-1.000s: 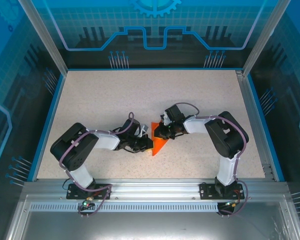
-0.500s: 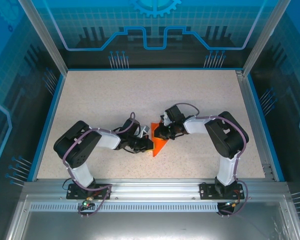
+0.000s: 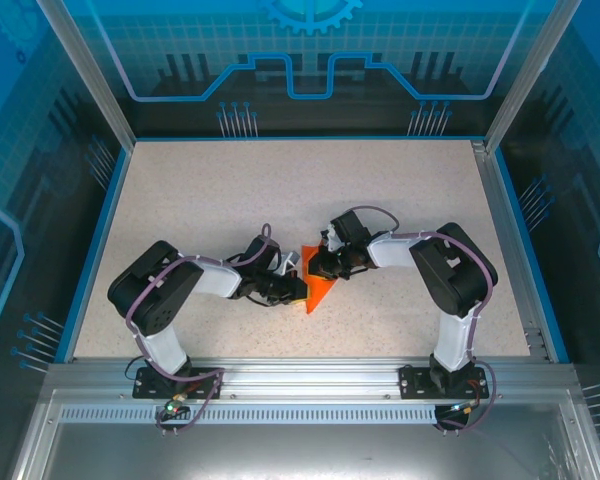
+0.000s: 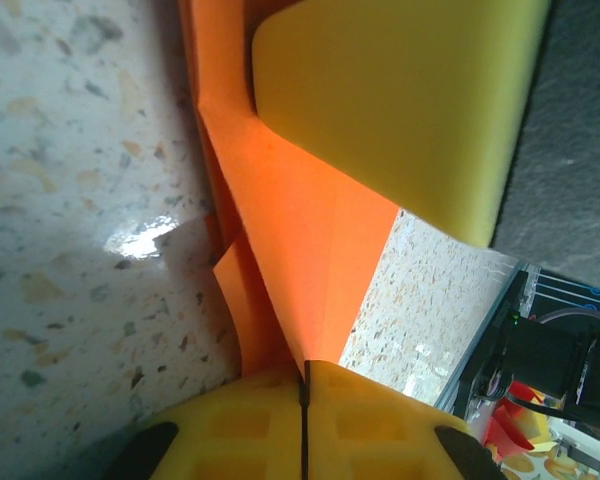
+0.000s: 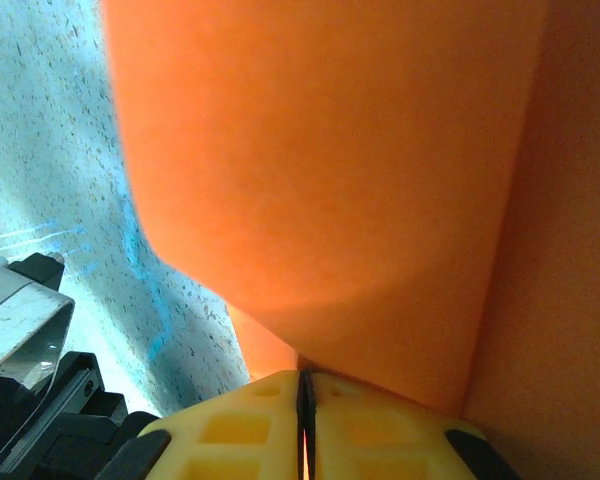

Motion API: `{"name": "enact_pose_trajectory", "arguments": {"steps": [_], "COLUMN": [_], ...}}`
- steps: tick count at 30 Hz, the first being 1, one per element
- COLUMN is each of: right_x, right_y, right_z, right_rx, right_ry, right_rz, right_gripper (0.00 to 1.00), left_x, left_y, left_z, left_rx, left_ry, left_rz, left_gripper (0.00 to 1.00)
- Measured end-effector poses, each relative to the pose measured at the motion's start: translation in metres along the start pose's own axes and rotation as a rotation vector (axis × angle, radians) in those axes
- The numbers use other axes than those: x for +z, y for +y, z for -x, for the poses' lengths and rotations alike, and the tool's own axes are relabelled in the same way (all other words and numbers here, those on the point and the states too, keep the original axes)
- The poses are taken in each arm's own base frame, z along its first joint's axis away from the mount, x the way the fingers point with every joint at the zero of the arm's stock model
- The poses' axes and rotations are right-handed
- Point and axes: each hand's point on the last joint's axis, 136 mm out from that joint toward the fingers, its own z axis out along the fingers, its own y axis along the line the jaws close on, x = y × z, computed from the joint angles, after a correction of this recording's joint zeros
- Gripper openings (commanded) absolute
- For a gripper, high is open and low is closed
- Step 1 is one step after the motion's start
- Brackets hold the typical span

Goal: Fold a paper plane with a square sheet of paper (pick it up from the middle)
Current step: Fourth fold the wing at the center of the table.

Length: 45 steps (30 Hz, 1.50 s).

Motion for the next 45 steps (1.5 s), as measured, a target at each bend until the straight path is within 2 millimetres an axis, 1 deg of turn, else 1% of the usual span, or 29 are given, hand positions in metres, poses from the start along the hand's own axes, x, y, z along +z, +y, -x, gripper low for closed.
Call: {"name": "enact_pose_trajectory", "arguments": {"steps": [5,9,14,19,25,34,38,39,41,45], "right_x": [0.0,0.0,0.0,-0.001,-0.001,-0.001,-0.001,-0.001,-0.001,-0.001], "right_y": [0.0,0.0,-0.001,-0.001,-0.001,-0.001,-0.001,-0.001,-0.001,-0.001], "right_z": [-0.001,-0.001,-0.002,-0.002,-0.002,-0.002,-0.002,-0.002,-0.002,-0.002], "right_rx": [0.001,0.001,0.0,-0.004,-0.006,-0.007,-0.007,-0.007,-0.007,-0.007], "right_ry": [0.003,0.005,0.004,-0.003,-0.005,-0.006,-0.006,-0.006,-0.006,-0.006], "right_rz": [0.002,0.002,0.004,0.008,0.009,0.011,0.011,0.011,0.011,0.011], "right_gripper": [0.12,0.12,0.12,0.12,0.12,0.12,0.12,0.12,0.12,0.12], "left_x": [0.001,0.002,0.002,0.002,0.002,0.002,0.002,0.002,0.002,0.001], "left_y": [-0.001,-0.001,-0.002,-0.003,-0.003,-0.003,-0.003,-0.003,-0.003,-0.005], "left_z": [-0.001,-0.002,-0.003,-0.008,-0.014,-0.014,-0.014,-0.014,-0.014,-0.02], "left_rx": [0.013,0.013,0.021,0.011,0.008,0.014,0.014,0.014,0.014,0.012], "left_ry": [0.011,0.029,0.041,0.073,0.098,0.098,0.098,0.099,0.099,0.128], "left_rz": [-0.004,-0.005,-0.001,-0.007,-0.013,-0.013,-0.013,-0.012,-0.012,-0.029], "left_gripper": [0.04,0.09,0.11,0.13,0.1,0.09,0.06,0.07,0.13,0.14]}}
